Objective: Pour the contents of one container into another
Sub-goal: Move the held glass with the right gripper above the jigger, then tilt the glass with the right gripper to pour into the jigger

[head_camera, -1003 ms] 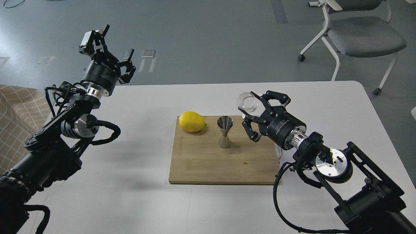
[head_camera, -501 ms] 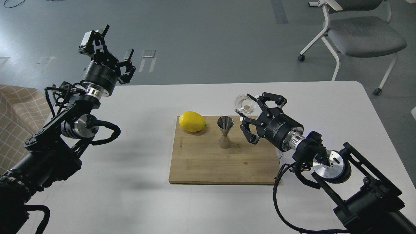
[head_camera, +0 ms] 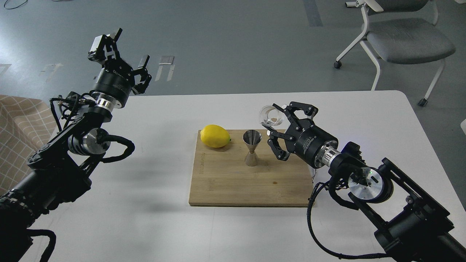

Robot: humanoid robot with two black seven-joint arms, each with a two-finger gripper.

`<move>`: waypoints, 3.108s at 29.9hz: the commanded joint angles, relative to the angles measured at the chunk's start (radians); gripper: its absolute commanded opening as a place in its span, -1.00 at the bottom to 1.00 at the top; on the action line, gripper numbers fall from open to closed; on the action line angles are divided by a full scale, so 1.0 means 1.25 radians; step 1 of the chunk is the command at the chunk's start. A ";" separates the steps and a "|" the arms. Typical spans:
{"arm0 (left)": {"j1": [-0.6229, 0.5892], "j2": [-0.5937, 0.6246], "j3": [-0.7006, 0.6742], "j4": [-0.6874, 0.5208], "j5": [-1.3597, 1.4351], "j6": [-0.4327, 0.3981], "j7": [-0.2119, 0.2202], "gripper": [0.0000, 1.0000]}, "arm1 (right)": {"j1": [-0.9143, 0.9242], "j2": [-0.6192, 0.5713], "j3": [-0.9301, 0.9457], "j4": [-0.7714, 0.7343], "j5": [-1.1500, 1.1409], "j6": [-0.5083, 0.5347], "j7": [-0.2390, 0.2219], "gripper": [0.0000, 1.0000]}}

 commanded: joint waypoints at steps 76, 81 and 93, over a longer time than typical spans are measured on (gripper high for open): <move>0.000 -0.004 -0.001 0.015 0.000 -0.004 0.000 0.95 | 0.063 -0.040 -0.095 0.000 -0.197 0.000 -0.001 -0.16; 0.000 -0.004 -0.002 0.014 0.000 -0.004 0.000 0.95 | 0.063 -0.038 -0.100 0.000 -0.204 0.000 -0.001 -0.16; 0.000 -0.005 -0.002 0.015 0.000 -0.004 0.000 0.95 | 0.063 -0.038 -0.100 0.000 -0.205 0.000 -0.001 -0.16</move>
